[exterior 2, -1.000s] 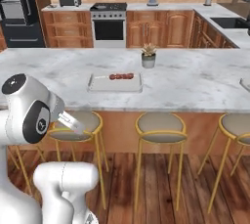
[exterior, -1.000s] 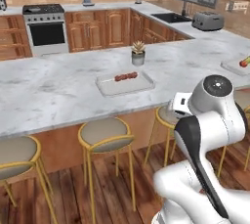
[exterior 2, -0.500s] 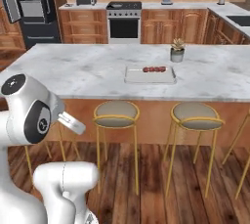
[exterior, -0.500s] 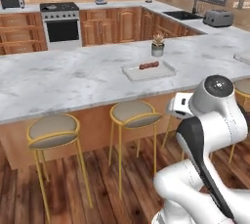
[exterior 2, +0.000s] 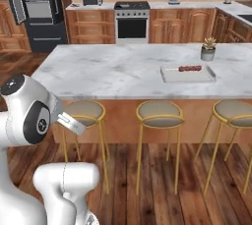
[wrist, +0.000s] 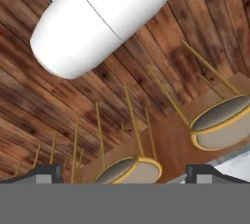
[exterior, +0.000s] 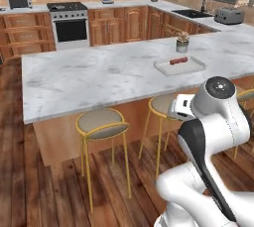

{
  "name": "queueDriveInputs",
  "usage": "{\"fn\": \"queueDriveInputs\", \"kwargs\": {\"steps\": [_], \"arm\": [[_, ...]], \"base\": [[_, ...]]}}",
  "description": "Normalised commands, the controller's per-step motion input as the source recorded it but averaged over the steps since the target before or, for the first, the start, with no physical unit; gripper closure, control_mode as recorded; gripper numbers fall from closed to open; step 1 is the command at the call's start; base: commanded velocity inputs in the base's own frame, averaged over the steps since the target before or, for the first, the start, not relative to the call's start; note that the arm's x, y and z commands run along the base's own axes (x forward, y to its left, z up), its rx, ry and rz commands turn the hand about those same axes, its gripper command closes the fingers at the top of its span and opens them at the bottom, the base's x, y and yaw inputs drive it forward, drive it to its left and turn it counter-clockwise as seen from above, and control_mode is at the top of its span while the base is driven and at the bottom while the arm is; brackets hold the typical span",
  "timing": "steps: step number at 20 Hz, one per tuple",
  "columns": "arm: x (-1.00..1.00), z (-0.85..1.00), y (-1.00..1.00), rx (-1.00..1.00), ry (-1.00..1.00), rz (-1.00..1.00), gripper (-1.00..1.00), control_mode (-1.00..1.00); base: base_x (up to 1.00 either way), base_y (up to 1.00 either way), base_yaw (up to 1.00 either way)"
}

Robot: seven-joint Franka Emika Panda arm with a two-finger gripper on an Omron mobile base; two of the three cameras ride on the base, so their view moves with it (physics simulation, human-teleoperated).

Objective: Place the cold items (peach and lemon wedge) from the fridge in one tupperware on the dining counter. Place the warm items (kebab skewer and hot dog) in the stove area in another tupperware.

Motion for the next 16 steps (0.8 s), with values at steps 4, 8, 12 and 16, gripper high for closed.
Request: {"fn": "queueDriveInputs", "kwargs": {"steps": [4, 8, 12, 16], "arm": [[0.0, 0.0, 0.0, 0.0, 0.0, 0.0, -1.0, 1.0], [0.0, 0.0, 0.0, 0.0, 0.0, 0.0, -1.0, 1.0], [0.0, 0.0, 0.0, 0.0, 0.0, 0.0, -1.0, 1.0], [0.0, 0.0, 0.0, 0.0, 0.0, 0.0, -1.0, 1.0]], "base": [[0.04, 1.0, -0.14], [0.13, 1.0, -0.16], [0.15, 1.0, -0.18], [0.23, 1.0, -0.22]]}}
